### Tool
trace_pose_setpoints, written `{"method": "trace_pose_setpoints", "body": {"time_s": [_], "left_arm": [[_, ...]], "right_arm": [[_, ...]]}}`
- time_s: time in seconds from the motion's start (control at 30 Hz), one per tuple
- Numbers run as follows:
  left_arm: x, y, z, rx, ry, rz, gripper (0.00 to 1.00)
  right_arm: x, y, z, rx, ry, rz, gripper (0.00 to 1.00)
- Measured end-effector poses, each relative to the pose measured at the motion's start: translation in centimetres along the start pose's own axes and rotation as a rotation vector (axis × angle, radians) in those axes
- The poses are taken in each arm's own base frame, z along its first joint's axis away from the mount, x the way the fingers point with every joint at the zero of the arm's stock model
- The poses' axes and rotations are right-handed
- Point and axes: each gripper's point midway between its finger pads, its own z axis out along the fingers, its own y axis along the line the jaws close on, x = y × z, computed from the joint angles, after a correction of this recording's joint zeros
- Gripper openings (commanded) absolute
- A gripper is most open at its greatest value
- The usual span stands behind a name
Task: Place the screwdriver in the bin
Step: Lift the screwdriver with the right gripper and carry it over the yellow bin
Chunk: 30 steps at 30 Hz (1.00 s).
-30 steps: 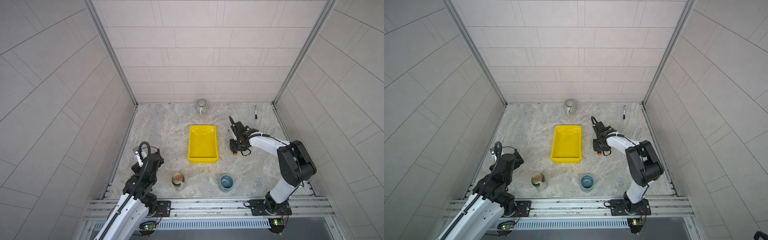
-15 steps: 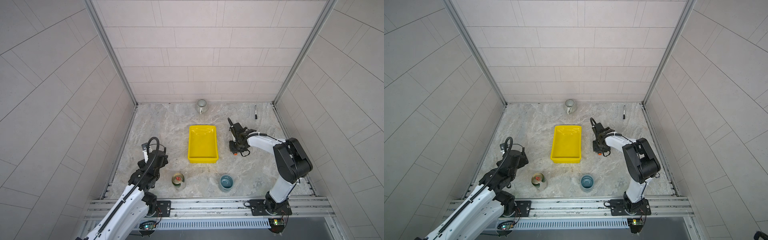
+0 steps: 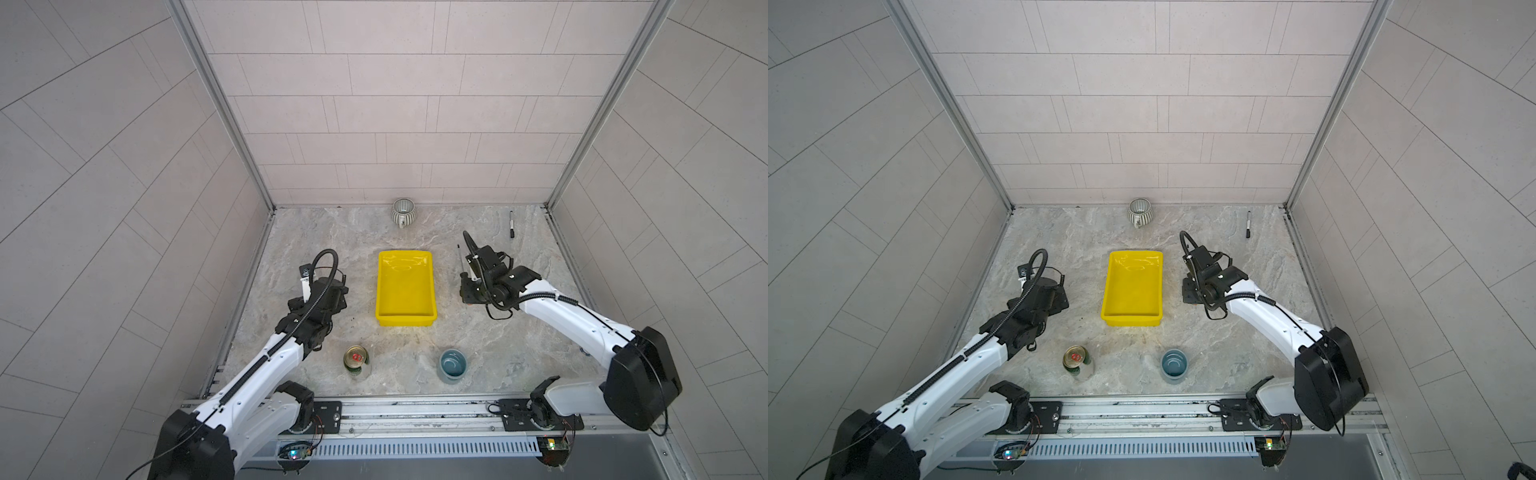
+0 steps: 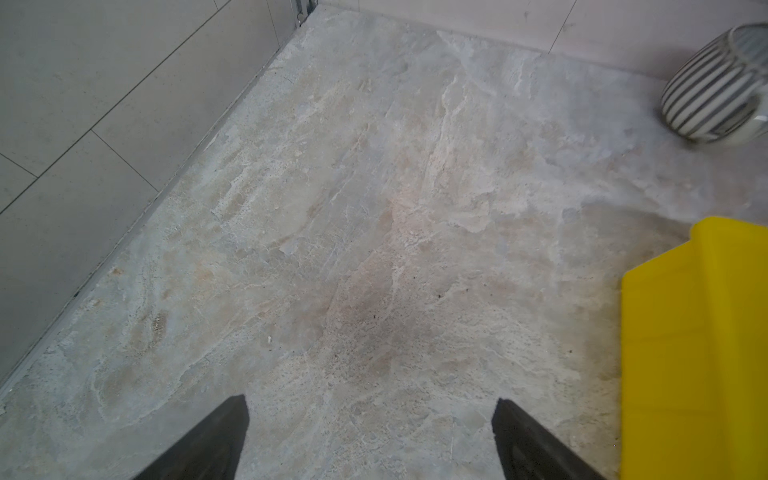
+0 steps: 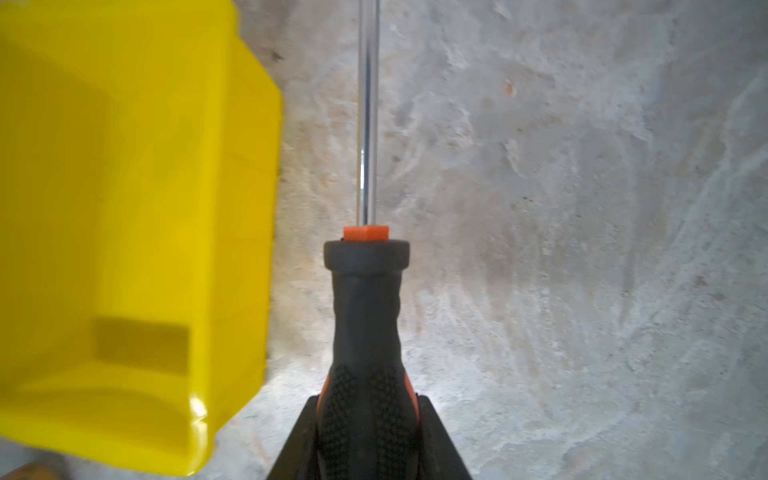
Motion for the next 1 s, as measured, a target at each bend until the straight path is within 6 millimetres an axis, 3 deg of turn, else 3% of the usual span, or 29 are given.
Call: {"method": "trace_pose_setpoints", "body": {"time_s": [0.13, 0.23, 0.43, 0.53, 0.63, 1.0], "left_arm": [[0.6, -0.7, 0.3, 0.045, 0.007, 0.004, 0.98], [0.5, -1.0, 0.3, 0.06, 0.002, 0.001, 0.98], [0.0, -1.1, 0.0, 0.076, -0.026, -0.016, 0.98], [-0.1, -1.1, 0.0, 0.077, -0.029, -0.018, 0.98], [-0.1, -1.1, 0.0, 0.077, -0.029, -0.018, 0.98], [0.0, -1.0, 0.1, 0.07, -0.028, -0.016, 0.98]], "right_arm": [[-0.9, 5.2, -1.2, -0.106, -0.053, -0.001, 0.06], [-2.0, 9.1, -0.6, -0.169, -0.074, 0.016, 0.06], [-2.6, 15.5, 5.1, -0.232, 0.004, 0.061, 0.06], [-1.3, 16.3, 8.0, -0.218, 0.062, 0.076, 0.06], [-0.1, 16.4, 9.4, -0.2, 0.101, 0.086, 0.06], [1.2, 16.6, 10.2, -0.205, 0.11, 0.108, 0.06]]}}
